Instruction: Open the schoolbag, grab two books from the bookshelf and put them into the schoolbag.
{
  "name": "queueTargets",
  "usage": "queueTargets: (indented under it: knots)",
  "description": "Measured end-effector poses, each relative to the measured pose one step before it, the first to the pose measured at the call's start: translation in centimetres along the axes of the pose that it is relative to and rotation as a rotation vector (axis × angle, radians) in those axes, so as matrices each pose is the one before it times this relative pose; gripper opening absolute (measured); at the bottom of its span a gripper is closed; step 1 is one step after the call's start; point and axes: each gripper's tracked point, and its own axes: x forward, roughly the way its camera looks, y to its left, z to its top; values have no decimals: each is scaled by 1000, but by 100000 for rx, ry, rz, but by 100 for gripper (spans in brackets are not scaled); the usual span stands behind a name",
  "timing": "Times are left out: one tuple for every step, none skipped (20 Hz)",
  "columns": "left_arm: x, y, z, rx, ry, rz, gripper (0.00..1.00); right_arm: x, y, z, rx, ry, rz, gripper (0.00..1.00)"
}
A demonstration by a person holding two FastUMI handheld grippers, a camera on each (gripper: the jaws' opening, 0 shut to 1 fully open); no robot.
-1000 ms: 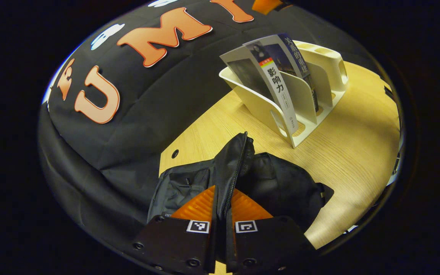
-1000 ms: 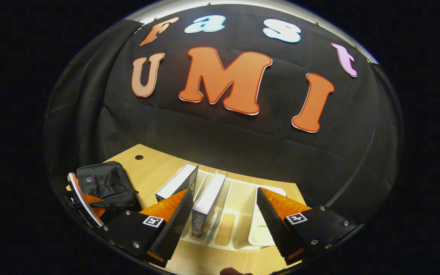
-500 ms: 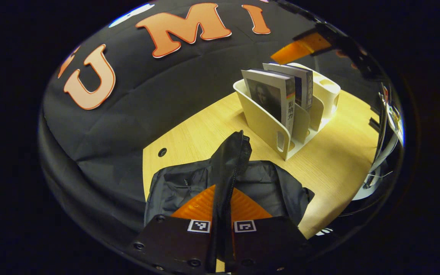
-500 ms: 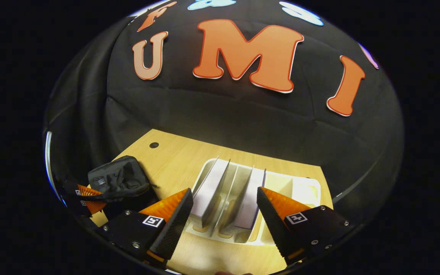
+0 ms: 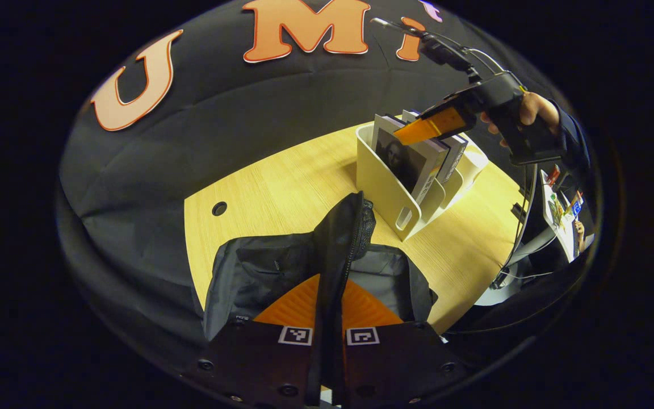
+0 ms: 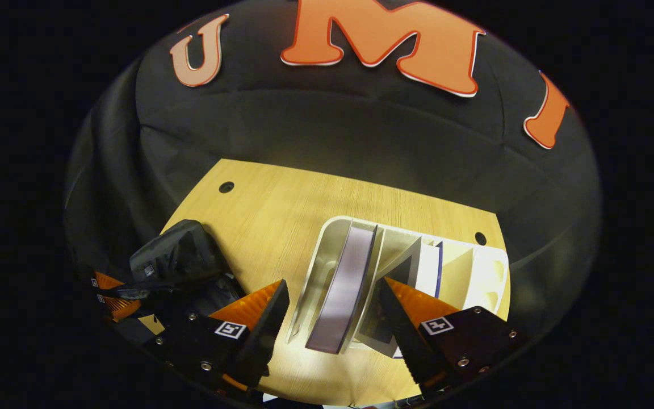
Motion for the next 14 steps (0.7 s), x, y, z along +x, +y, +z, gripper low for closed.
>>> queueTargets:
  knots:
    - [-59,5,282,1355,231,-1173,8,767,-169,-160,1223,4123,-1510,84]
    - [-190,142,153,1796,376,-669,8,702,9,-160,1694,3059,-1077,89]
    - [-114,18,276,1551,-45,-968,8,825,-111,-242,1806,4010,-1160,84]
    - [182,-59,-48,1553,612,-787,8,639,-26,-307,2211,3499,-818,81]
    - [251,-192,168,1429,-233,-1483,8,768,3,-346,1513,4329,-233,77]
    - [195,-40,35,658,457,-854,8,509,-95,-323,2051,3240,-1361,76]
    - [-23,36,-102,615,-408,-904,8,616,92,-95,547,2800,144,69]
    - [10,10,-32,374,-72,-948,8,314,-251,-320,1962,2299,-2008,66]
    - [201,-1,131,10,-407,-895,8,219,13,-69,2270,1637,-942,59]
    - [14,-198,-59,165,-192,-1323,8,67,218,-333,3660,2087,1389,52]
    - [55,-113,35,33,-68,-1263,8,-466,265,-90,3951,1359,1093,42]
    - [189,-67,-122,-139,171,-1325,8,-87,-225,-69,2332,592,138,47]
    - [123,-40,-33,85,187,-989,8,-474,-170,-22,1718,-355,76,39]
    - [423,98,-202,-82,-2,-905,8,-587,-244,-202,1067,-1001,610,38]
